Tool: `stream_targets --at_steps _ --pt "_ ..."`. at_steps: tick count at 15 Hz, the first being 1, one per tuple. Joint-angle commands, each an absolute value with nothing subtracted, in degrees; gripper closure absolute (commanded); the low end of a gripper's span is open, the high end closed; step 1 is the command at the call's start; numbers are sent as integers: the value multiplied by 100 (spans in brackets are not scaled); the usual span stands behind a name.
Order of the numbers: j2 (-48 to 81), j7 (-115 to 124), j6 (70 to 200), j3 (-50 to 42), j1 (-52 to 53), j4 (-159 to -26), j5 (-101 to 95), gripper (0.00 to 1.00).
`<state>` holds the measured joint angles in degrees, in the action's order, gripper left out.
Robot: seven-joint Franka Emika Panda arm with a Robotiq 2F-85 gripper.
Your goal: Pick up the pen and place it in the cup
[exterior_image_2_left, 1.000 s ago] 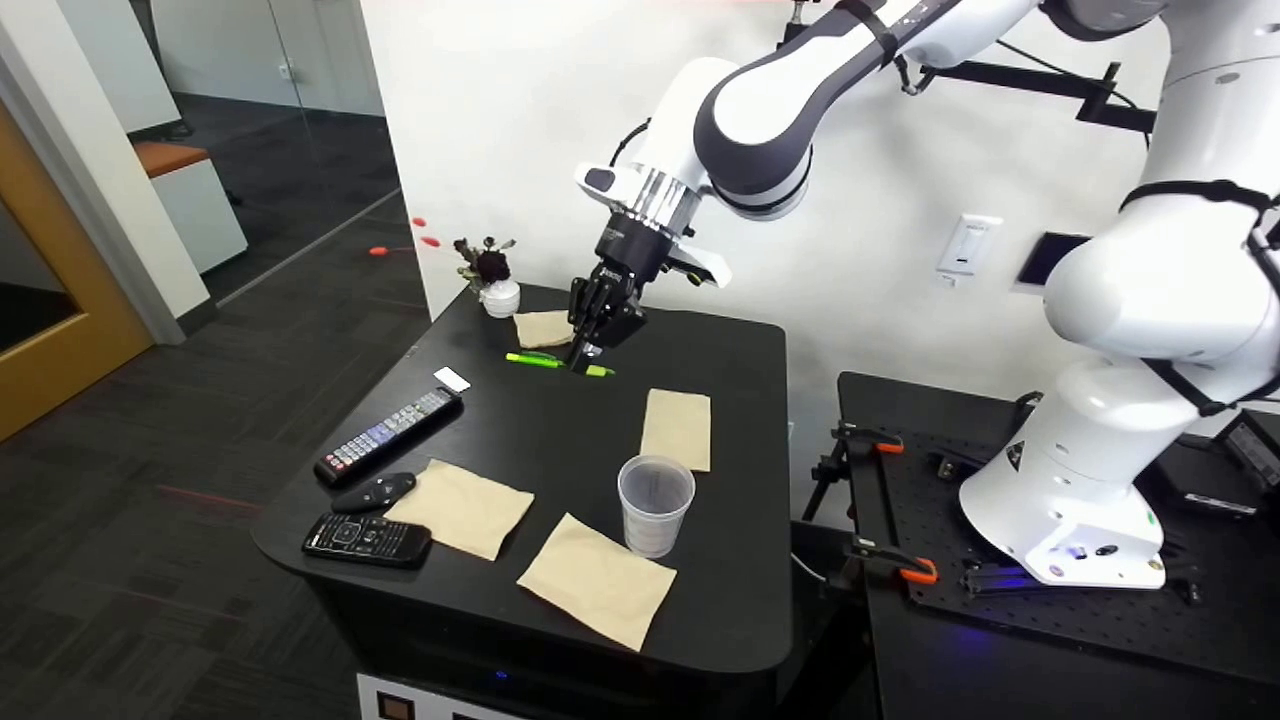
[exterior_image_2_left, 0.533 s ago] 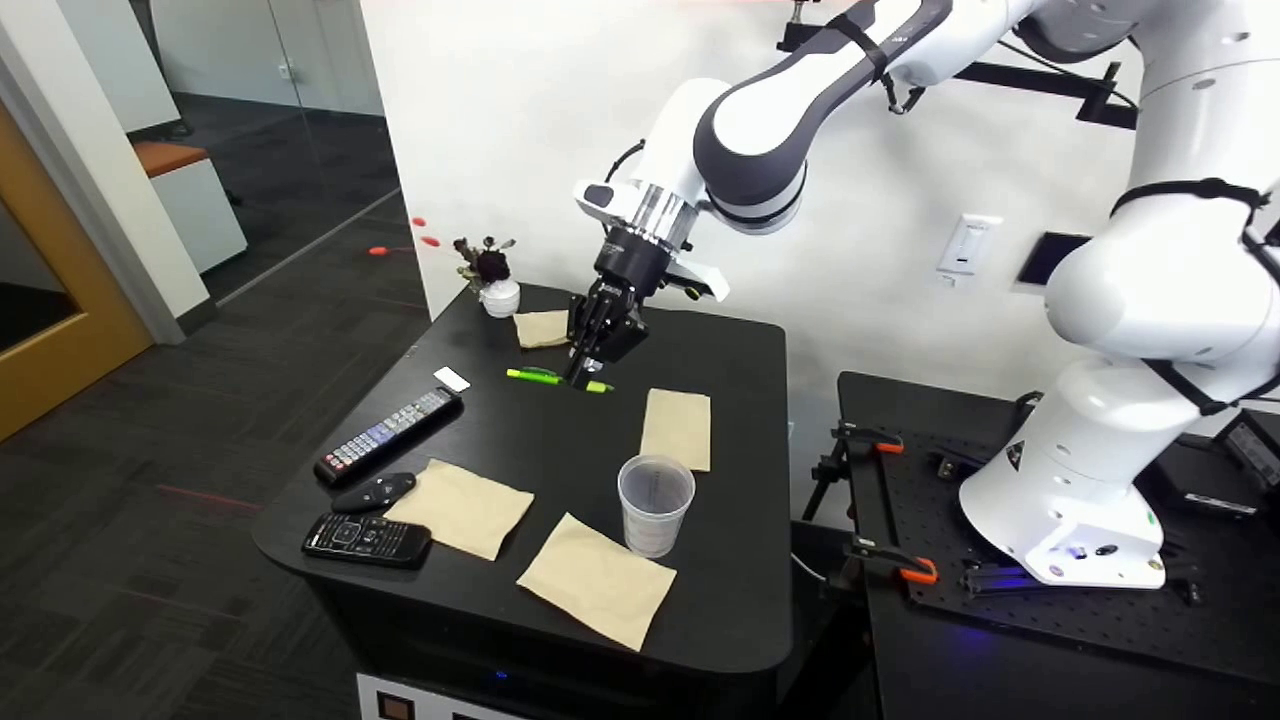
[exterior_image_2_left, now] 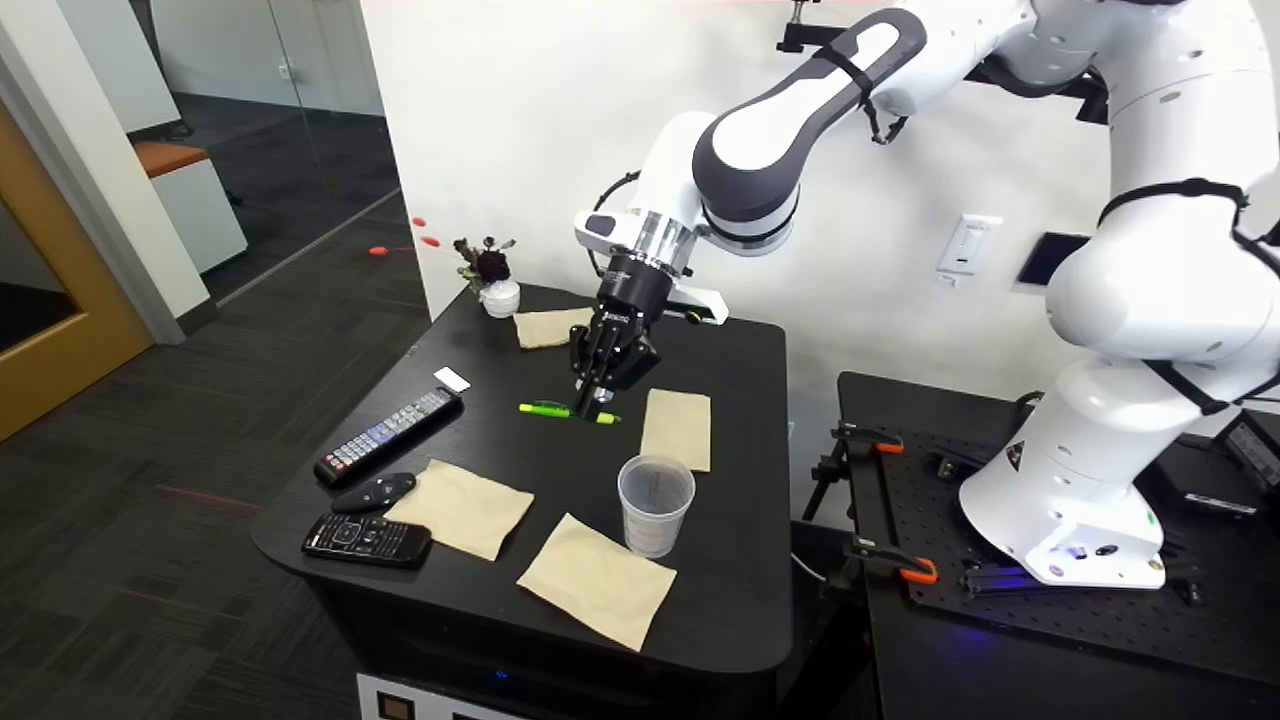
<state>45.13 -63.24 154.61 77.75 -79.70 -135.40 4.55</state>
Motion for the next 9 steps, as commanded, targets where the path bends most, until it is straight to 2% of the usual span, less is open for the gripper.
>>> stream_targets --at_steps 1,5,9 --pt "5205 -6801 15071 7782 -8021 -13430 319 97" --pt "5256 -7084 14677 7715 -7980 -13337 410 97" --pt "4807 -6739 15003 7485 -7692 -13166 491 97"
